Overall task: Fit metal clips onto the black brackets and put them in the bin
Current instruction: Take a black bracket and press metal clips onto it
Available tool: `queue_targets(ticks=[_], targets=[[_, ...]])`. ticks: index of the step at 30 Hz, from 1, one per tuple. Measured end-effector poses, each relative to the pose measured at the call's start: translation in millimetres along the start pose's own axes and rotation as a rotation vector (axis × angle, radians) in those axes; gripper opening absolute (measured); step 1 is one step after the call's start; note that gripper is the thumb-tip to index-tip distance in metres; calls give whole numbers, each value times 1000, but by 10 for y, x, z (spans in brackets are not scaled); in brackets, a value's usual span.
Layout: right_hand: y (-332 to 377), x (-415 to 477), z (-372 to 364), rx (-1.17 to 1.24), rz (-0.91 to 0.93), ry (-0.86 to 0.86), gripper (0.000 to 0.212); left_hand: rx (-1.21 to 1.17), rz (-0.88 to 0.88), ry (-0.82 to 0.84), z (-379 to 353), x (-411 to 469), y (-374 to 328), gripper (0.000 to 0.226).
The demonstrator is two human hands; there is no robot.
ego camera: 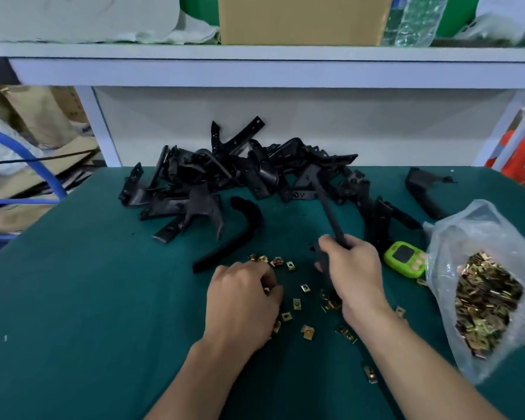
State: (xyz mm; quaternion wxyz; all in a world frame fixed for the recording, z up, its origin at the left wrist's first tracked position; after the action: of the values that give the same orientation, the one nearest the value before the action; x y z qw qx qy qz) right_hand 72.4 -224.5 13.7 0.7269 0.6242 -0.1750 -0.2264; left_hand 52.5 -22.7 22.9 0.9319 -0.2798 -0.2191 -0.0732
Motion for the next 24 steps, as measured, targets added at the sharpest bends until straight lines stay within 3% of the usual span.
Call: queue_targets(ticks=[2,4,6,9,15,19,24], targets=[[-151,-226,39,306,-180,81,31,35,-27,-111,105,-38,-86,25],[-220,-352,26,421,-268,198,25,-53,19,-140,124,-87,-79,22],[-219,-365,52,450,-283,246,21,-203,155,-73,61,-116,-42,16],[-180,-331,115,483,-278,245,22,-400,271,-59,16,-131,-120,25],[-236,-318,94,401,-269,243,27,-560,345,39,-116,-51,-157,23],[-237,-266,33,488,-313,250,26,-582,350,12,-111,-51,-112,19],[-226,-217,3,595,-362,306,34,-807,356,44,-142,-75,-174,29]])
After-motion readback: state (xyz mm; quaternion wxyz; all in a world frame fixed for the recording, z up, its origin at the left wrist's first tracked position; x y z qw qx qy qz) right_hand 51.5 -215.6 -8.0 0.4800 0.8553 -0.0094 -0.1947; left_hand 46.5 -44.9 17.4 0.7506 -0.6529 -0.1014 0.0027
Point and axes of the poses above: each hand's wrist, its own x-axis towards the middle knuckle, its own z-axis out of the back of the hand, y = z × x, the point moved 7 cm from there along x, towards the middle knuckle, and after that the axes turned 4 degrees about -y, right-handed, at the moved point
